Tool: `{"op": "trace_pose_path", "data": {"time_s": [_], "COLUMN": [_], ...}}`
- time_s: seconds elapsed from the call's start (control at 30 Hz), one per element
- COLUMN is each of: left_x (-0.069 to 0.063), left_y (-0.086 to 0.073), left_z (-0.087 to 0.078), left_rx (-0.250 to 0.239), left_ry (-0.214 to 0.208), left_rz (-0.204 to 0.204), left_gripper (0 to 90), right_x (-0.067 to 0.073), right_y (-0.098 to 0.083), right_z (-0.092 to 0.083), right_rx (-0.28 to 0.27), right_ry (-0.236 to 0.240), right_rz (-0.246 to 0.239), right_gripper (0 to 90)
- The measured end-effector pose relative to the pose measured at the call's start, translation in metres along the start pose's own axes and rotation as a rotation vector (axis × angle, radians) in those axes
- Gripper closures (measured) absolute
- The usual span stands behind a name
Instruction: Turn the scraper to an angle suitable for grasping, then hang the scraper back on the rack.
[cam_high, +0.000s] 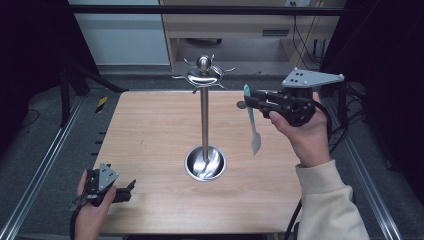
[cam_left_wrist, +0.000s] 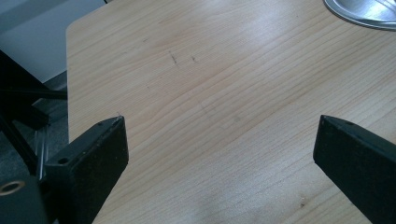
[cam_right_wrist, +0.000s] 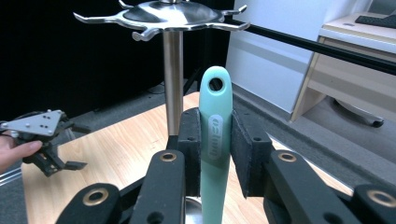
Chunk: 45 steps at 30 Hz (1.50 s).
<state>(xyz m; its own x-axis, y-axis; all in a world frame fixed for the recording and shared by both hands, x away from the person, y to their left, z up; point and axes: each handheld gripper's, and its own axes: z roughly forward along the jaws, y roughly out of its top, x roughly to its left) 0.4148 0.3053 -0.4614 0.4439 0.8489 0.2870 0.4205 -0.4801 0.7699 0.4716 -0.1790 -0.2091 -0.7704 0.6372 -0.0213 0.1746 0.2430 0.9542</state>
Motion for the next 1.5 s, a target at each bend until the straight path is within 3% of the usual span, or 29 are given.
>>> {"op": "trace_pose_path", "data": {"time_s": [0.83,1.5], "left_x": [0.001,0.000], "left_y": [-0.001,-0.001], "left_z": [-0.001,-0.002], "left_rx": [0.000,-0.003], "left_ry": [0.004,0.002], "left_rz": [-0.006,-0.006], "left_gripper": [3.0,3.0], "right_x": [0.012,0.018], "right_y": [0.009,0.013], "right_z": [-0.004,0.004], "right_rx": [-0.051,-0.049], "right_ry": [0.039,0.056], "right_rz": [-0.006,-0.011], "right_gripper": [74.6,74.5]}}
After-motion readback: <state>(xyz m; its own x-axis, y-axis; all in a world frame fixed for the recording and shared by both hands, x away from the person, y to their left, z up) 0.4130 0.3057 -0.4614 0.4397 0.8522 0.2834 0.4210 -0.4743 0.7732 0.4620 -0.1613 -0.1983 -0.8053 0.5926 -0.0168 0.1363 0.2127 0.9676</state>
